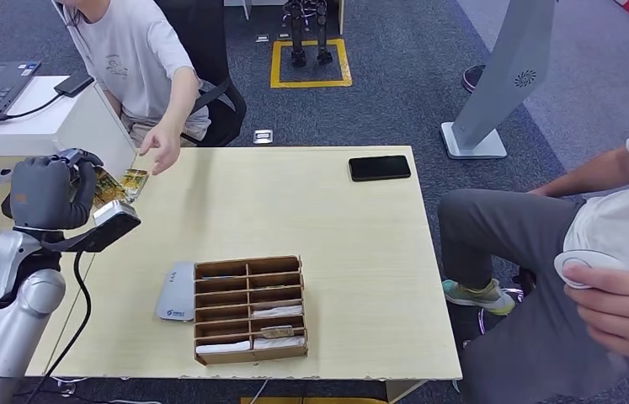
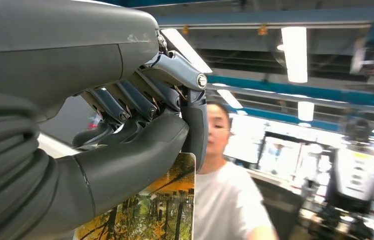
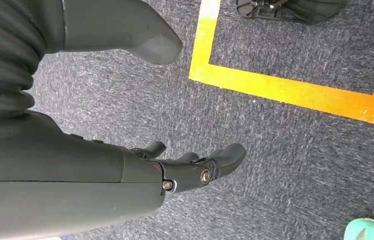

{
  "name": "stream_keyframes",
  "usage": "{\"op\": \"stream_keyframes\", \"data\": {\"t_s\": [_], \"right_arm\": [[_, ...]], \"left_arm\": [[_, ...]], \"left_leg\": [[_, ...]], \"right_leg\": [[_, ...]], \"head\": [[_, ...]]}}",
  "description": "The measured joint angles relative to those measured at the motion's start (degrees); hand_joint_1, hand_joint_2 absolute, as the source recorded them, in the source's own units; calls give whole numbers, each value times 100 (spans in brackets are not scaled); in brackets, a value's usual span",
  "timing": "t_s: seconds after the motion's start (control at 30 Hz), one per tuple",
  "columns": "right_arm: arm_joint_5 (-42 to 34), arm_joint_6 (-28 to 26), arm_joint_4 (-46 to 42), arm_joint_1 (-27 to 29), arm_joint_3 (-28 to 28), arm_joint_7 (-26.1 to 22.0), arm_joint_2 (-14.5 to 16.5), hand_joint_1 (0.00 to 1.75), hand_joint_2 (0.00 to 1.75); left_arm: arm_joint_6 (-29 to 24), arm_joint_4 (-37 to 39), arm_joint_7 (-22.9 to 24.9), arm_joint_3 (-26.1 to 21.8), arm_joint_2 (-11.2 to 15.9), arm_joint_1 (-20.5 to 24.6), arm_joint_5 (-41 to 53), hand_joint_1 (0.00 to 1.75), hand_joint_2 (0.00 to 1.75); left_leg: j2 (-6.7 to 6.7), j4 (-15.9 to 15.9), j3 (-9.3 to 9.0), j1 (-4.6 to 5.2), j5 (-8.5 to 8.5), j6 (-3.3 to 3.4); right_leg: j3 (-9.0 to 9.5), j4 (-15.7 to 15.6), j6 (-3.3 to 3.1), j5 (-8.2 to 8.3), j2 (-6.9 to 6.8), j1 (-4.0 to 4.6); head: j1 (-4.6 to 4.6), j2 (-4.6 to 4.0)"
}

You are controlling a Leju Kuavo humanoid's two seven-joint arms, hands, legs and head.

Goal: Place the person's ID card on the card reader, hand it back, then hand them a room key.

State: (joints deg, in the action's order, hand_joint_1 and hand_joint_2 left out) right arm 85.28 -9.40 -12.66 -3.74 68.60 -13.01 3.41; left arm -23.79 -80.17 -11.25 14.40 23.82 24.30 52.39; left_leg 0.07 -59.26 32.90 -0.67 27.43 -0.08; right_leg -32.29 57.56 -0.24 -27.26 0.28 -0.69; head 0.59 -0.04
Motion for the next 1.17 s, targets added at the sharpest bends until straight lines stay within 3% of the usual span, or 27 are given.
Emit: {"op": "stream_keyframes", "data": {"t_s": [0.2, 0.57, 0.6, 0.63, 0.73, 0.77, 1.17], "right_arm": [[28, 3, 0, -2, -17, 13, 0, 0, 175], [62, 7, 2, -1, -68, 85, 0, 0, 175], [62, 7, 2, -1, -74, 84, 0, 0, 175], [62, 7, 2, -1, -80, 84, 0, 0, 175], [62, 7, 2, 0, -92, 82, 0, 0, 175], [62, 7, 2, 0, -96, 81, 0, 0, 175], [59, 15, 2, 0, -121, 84, 0, 0, 175]], "left_arm": [[-113, 473, -27, -105, -96, 155, -60, 175, 175], [-142, 675, -44, -114, -188, 153, 5, 171, 175], [-141, 686, -44, -114, -192, 153, 5, 165, 175], [-140, 695, -44, -114, -194, 153, 5, 133, 175], [-139, 719, -44, -114, -196, 152, 7, 11, 175], [-140, 722, -44, -114, -196, 151, 7, 0, 175], [-252, 728, -44, -181, -193, 119, 4, 0, 175]], "left_leg": [[0, 0, 1, 0, 0, 0], [-1, 0, 2, 0, 0, 0], [-1, 0, 2, 0, 0, 0], [-1, 0, 2, 0, 0, 0], [0, 0, 2, 0, 0, 0], [-1, 0, 2, 0, 0, 0], [-1, 0, 4, 0, 0, 0]], "right_leg": [[0, 0, 0, 0, 0, 0], [0, 0, 0, 0, -1, 0], [0, 0, 0, 0, -1, 0], [0, 0, 0, 0, -1, 0], [0, 0, 0, 0, 0, 0], [0, 0, 0, 0, -1, 0], [0, 0, 0, 0, -1, 0]], "head": [[1, 0], [-1, 0], [-1, 0], [-1, 0], [0, 0], [0, 0], [0, 0]]}}
